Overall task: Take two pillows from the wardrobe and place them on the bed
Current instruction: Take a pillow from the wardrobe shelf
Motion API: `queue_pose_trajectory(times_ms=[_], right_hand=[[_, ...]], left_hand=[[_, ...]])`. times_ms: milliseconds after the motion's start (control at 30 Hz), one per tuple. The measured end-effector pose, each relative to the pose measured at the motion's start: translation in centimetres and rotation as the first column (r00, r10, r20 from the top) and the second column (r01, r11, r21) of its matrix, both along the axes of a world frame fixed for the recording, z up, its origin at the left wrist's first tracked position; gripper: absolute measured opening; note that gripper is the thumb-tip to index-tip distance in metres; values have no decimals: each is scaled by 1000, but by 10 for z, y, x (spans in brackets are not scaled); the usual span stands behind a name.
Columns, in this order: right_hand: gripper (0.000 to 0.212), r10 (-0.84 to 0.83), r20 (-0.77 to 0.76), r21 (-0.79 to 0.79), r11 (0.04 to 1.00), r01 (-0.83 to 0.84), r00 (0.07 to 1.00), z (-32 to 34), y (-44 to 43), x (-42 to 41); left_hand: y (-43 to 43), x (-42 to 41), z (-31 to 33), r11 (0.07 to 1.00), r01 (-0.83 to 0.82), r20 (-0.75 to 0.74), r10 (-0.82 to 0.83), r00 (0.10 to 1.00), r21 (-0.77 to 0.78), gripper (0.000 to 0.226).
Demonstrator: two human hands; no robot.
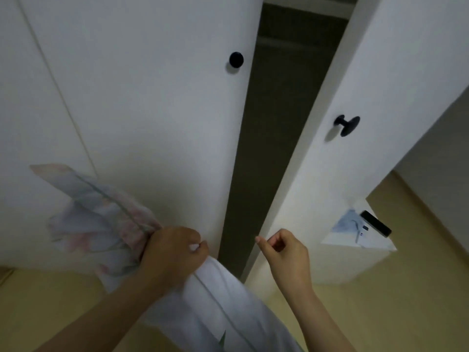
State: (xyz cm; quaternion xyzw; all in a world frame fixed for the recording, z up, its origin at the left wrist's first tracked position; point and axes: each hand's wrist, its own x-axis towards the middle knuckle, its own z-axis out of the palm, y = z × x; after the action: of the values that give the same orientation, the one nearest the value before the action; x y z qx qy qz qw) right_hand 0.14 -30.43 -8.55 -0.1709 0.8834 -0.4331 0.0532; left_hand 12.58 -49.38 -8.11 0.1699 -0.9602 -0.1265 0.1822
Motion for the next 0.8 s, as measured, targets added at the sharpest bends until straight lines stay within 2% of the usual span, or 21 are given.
queue_pose_trajectory(times_ms=[100, 267, 400, 800], right_hand=[[26, 64, 20, -21, 998, -64, 998, 0, -26, -20], [22, 158, 61, -116, 982, -151, 985, -7, -64, -52], [30, 231, -1, -114, 967, -230, 973, -18, -89, -70], [33, 299, 20, -177, 940, -291, 954, -21, -131, -121]], left_hand=[[-12, -8, 5, 993, -106, -46, 109, 993, 59, 45], [-28, -25, 10, 979, -199, -37, 200, 979, 36, 42], [-38, -36, 13, 967, -254, -53, 253, 966, 5, 42], [-59, -62, 14, 930, -366, -9, 367, 930, 39, 40]])
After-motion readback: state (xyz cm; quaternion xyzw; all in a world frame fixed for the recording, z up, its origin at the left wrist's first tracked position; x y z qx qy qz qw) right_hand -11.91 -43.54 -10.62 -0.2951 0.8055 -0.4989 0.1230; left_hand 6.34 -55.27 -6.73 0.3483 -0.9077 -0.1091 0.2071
